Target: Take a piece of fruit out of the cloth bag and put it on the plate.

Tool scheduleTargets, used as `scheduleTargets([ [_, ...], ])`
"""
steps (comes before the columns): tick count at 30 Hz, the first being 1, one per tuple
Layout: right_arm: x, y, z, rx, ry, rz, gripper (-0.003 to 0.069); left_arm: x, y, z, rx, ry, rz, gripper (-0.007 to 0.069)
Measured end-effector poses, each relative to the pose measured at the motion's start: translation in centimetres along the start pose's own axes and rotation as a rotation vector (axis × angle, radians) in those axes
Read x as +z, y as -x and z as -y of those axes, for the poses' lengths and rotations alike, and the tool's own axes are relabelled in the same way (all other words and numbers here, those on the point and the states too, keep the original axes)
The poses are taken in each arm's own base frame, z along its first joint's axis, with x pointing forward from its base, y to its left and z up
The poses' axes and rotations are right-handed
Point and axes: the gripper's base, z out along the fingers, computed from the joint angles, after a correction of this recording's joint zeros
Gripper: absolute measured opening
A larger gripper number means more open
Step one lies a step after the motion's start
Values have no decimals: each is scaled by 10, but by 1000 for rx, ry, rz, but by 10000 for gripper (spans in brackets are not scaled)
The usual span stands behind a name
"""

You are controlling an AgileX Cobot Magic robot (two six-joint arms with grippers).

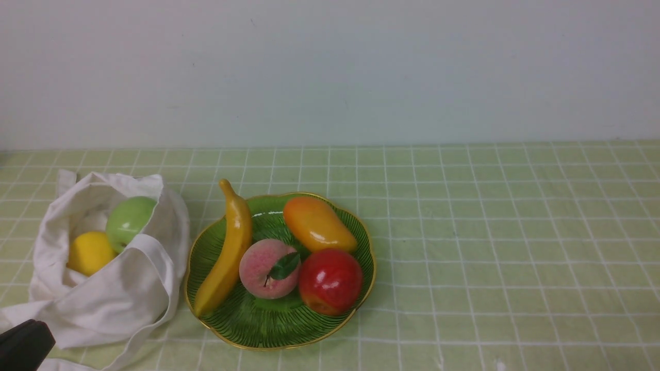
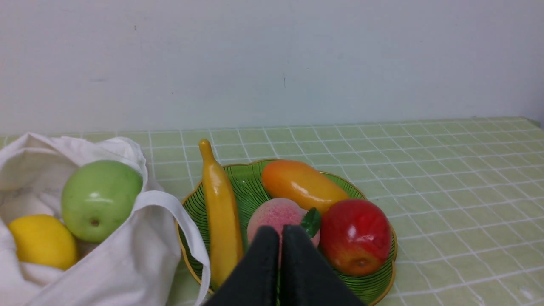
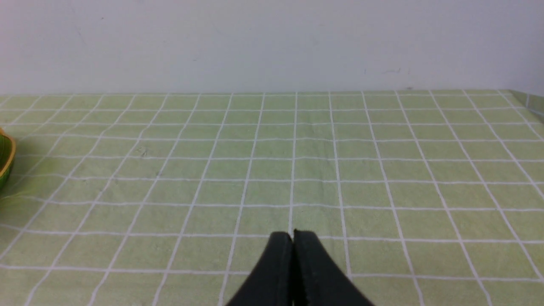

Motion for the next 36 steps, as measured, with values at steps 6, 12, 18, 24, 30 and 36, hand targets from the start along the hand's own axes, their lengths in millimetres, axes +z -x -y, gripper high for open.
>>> scheduleTargets([
  [6, 0, 0, 0, 0, 0, 0, -15, 0, 0, 0, 41, 3, 0, -8],
  [12, 0, 0, 0, 0, 0, 0, -15, 8, -16, -7, 124, 52, -33, -8],
  [18, 0, 0, 0, 0, 0, 0, -15, 17, -59, -22, 135, 171, -85, -8],
  [24, 0, 0, 0, 0, 0, 0, -15, 22, -89, -33, 97, 305, -129, -8],
  [30, 0, 0, 0, 0, 0, 0, -15, 23, -93, -36, 92, 333, -122, -8],
  [36, 0, 0, 0, 0, 0, 0, -15, 23, -93, -36, 92, 334, -124, -8],
])
